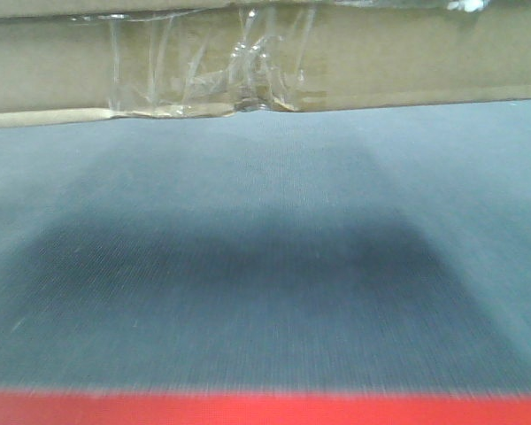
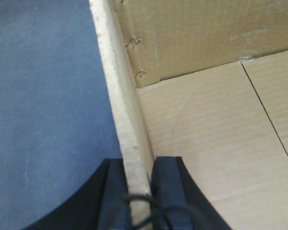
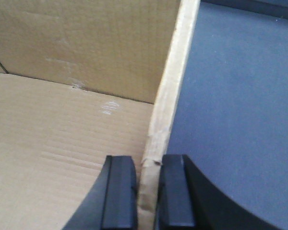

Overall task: Grab carton from right shelf to conveyor
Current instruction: 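Carry the carton over the grey conveyor belt with both grippers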

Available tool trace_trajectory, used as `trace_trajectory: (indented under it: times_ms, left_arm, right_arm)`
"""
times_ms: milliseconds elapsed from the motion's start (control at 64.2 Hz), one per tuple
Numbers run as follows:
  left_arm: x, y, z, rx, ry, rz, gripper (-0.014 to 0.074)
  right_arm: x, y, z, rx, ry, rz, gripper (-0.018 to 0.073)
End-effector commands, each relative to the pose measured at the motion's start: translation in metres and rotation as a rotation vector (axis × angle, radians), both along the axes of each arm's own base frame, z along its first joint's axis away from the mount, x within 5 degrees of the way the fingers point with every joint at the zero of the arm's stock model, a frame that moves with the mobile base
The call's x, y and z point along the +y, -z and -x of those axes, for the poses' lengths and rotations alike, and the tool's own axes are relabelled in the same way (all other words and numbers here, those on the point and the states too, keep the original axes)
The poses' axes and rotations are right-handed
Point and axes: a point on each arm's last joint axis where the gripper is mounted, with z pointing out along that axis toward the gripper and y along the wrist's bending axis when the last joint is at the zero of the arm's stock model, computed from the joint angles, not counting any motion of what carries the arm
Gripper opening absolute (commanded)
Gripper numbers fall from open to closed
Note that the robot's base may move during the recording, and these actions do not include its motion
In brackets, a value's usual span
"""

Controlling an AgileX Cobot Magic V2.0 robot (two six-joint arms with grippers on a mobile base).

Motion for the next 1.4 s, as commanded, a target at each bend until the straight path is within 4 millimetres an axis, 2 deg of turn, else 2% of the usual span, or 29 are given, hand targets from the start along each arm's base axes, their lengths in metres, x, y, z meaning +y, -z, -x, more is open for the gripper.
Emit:
trace_trajectory:
  times_ms: [0, 1386]
  left_arm:
    - [-0.0050, -0.0077, 0.0023, -0.060, 0.052, 0.023, -0.0020]
    - [-0.0050, -0.0077, 0.0023, -0.060, 0.052, 0.023, -0.0020]
  right_arm:
    - [0.0055, -0.0071, 0.0031, -0.048, -0.048, -0.061, -0.0068]
    - [0.0055, -0.0071, 0.0031, -0.048, -0.048, -0.061, -0.0068]
